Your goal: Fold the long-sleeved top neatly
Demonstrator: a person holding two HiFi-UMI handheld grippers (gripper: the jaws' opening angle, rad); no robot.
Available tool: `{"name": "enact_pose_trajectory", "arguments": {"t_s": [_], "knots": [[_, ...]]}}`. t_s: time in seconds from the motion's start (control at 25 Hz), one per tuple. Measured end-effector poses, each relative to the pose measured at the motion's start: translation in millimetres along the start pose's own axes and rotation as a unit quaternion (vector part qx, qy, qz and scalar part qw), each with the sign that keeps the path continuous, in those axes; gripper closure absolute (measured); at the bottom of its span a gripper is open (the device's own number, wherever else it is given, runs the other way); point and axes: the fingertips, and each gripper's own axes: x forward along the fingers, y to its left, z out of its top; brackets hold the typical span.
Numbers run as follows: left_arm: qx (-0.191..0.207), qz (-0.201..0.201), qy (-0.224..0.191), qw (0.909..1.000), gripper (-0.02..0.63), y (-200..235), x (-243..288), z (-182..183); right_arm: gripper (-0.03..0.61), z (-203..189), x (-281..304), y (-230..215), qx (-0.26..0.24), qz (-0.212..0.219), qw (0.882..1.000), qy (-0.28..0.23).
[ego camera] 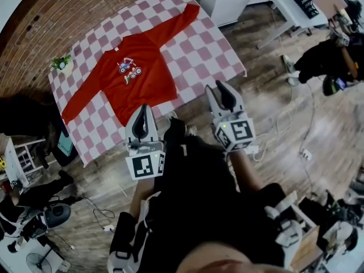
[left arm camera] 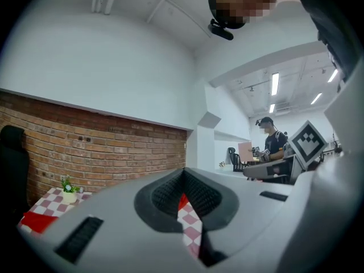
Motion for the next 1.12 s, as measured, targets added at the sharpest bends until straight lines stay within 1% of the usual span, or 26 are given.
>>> {"name": "enact_pose_trajectory", "arguments": {"t_s": [0.2, 0.36, 0.52, 0.64, 0.72, 0.92, 1.12], "knots": [[-0.004, -0.009, 0.0, 1.0, 0.615, 11.3, 45.3, -4.3, 0.453, -0.5, 39.5, -16.1, -0.001, -0.004, 1.0, 0.009], [-0.024, -0.015, -0.009, 0.9996, 0.615, 25.0, 87.9, 0.4, 0.453, 1.2, 79.3, -30.0, -0.003, -0.013, 1.0, 0.018], [-0.02, -0.035, -0.007, 0.9992, 0.615, 37.7, 124.4, 2.0, 0.453, 2.0, 119.5, -41.4, -0.004, -0.018, 0.999, 0.032], [-0.022, -0.043, -0.013, 0.9987, 0.615, 48.8, 148.7, 7.6, 0.453, 2.7, 148.3, -47.7, 0.006, -0.024, 0.999, 0.036], [-0.024, -0.043, -0.013, 0.9987, 0.615, 54.6, 159.8, 8.3, 0.453, 1.3, 163.4, -52.0, 0.011, -0.03, 0.999, 0.042], [-0.035, -0.041, 0.013, 0.9984, 0.615, 64.9, 181.7, -3.4, 0.453, 1.1, 199.6, -66.7, 0.014, -0.034, 0.998, 0.057], [-0.043, -0.028, 0.017, 0.9985, 0.615, 66.8, 214.4, -6.7, 0.453, -2.3, 243.0, -97.2, 0.02, -0.034, 0.996, 0.076]]}}
